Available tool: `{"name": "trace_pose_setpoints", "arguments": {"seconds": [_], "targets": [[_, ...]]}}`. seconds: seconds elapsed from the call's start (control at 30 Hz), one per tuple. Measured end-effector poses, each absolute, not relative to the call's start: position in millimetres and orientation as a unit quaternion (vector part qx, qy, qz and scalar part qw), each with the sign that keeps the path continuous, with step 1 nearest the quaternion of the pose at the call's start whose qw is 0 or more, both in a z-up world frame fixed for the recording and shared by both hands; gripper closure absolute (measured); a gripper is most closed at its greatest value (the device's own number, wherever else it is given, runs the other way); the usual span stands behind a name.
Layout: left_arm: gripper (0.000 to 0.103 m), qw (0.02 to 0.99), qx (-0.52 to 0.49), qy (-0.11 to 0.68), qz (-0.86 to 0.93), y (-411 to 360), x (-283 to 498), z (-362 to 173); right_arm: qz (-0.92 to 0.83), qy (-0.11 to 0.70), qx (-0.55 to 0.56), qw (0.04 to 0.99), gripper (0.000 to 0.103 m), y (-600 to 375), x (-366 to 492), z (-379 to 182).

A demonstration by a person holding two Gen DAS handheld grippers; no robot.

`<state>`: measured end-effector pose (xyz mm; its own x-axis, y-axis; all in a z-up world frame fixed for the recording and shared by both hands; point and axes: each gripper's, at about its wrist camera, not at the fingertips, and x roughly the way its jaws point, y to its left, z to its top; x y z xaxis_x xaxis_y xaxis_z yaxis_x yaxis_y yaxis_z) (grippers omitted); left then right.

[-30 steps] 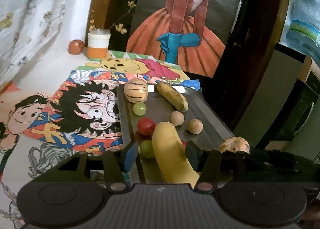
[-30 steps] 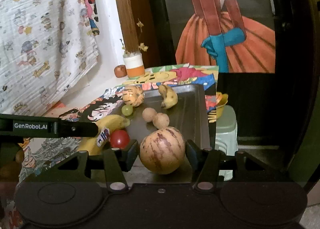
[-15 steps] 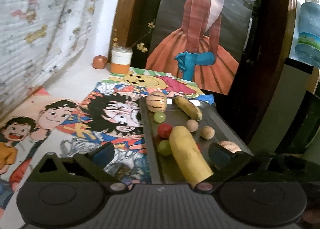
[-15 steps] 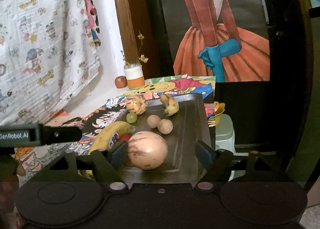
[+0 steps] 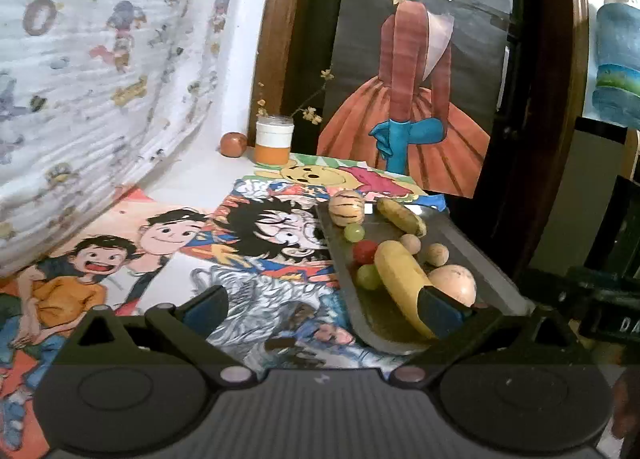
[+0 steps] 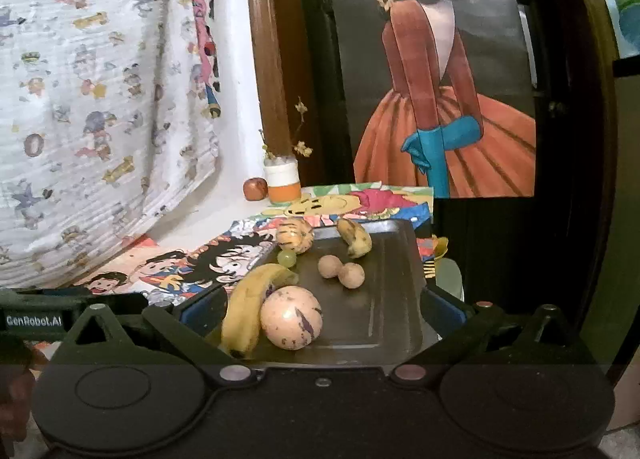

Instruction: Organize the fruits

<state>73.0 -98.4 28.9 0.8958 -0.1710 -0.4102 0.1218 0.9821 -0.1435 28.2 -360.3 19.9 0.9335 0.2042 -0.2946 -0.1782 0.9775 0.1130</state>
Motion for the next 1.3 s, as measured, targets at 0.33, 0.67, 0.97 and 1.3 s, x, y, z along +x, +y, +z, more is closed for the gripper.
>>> {"name": "trace_pose_setpoints", "arguments": {"seconds": [0.33, 0.67, 0.97, 1.3], "targets": [[0.000, 0.974, -0.051, 0.214, -0.061, -75.8, 35.4, 22.8, 0.114, 0.158, 0.032, 0.980, 0.001, -341.8, -5.9, 20.4], [0.000, 0.973, -0.052, 0.217, -0.052, -64.8, 14.2, 14.3, 0.100, 0.141, 0.021, 0.985, 0.001, -335.7, -22.5, 14.2], [0.000, 0.973, -0.051, 0.218, -0.050, -64.9, 11.5, 13.0, 0.103, 0.152, 0.029, 0.983, 0.001, -335.9, -23.5, 7.8], [0.000, 0.973, -0.049, 0.219, -0.051, -65.8, 11.9, 12.1, 0.103, 0.153, 0.030, 0.982, 0.001, -336.3, -23.2, 6.2]]}}
